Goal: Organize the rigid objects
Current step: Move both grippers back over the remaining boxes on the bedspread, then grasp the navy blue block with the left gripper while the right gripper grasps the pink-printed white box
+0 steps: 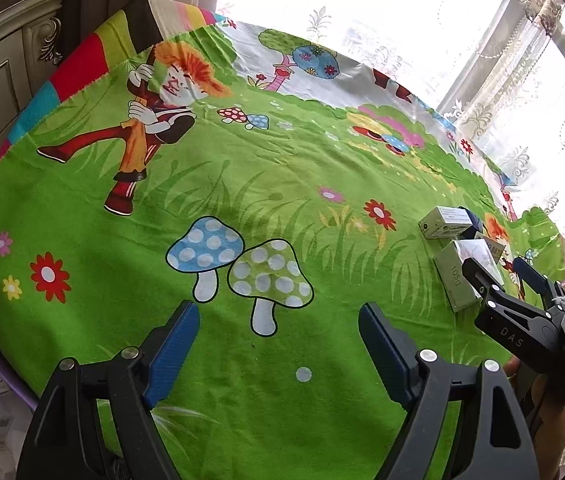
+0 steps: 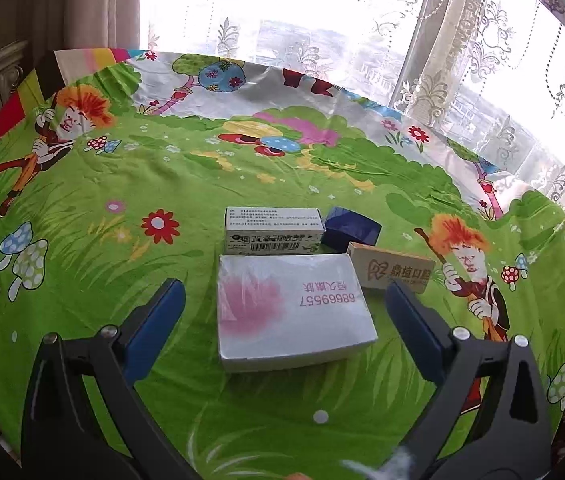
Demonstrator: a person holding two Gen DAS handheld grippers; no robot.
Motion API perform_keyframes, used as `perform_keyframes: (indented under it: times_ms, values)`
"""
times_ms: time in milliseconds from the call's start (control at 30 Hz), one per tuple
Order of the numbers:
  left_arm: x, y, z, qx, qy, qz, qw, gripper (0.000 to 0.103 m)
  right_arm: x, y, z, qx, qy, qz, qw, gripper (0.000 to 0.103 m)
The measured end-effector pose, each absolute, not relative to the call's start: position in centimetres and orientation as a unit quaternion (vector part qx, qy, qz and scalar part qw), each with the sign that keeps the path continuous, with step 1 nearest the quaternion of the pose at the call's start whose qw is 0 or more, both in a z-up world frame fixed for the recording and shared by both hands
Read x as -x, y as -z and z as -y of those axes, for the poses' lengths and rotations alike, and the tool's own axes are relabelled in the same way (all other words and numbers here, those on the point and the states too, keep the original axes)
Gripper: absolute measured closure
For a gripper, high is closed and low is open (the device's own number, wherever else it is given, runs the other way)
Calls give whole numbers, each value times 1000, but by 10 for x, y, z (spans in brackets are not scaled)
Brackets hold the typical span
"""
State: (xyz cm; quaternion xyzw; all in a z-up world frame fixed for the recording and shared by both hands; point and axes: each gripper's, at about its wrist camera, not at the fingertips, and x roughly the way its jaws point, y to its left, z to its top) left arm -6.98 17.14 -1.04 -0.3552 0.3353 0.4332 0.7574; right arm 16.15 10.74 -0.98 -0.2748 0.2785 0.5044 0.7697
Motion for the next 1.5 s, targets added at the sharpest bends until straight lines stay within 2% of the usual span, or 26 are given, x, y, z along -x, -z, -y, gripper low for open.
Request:
perform_keyframes:
  times_ms: [367, 500, 767, 1000, 1133, 1300, 1500]
  values:
    - [16, 8, -182, 288, -391, -359, 797, 20, -173, 37, -115, 280, -494, -308, 763, 2]
    - [-12, 5, -182, 260, -362, -369, 815, 20, -183, 39, -112, 259, -488, -333, 764, 7]
    - [-79, -11, -194, 262, -304, -359, 842, 21, -194, 34, -93, 229, -472, -359, 772, 7]
    - [-163, -10, -217, 282, -254, -376, 845, 31, -213, 16, -60, 188, -439, -368, 798, 7]
    - [-211, -1, -215, 263, -211, -407, 849, 32, -244, 16, -42, 158, -362, -380, 836, 7]
    - [-259, 10, -197, 195, -158, -458, 853, 31, -280, 15, -12, 98, -294, -394, 865, 7]
    - [-290, 23, -168, 51, -122, -509, 850, 26, -299, 17, 5, 57, -256, -404, 877, 7]
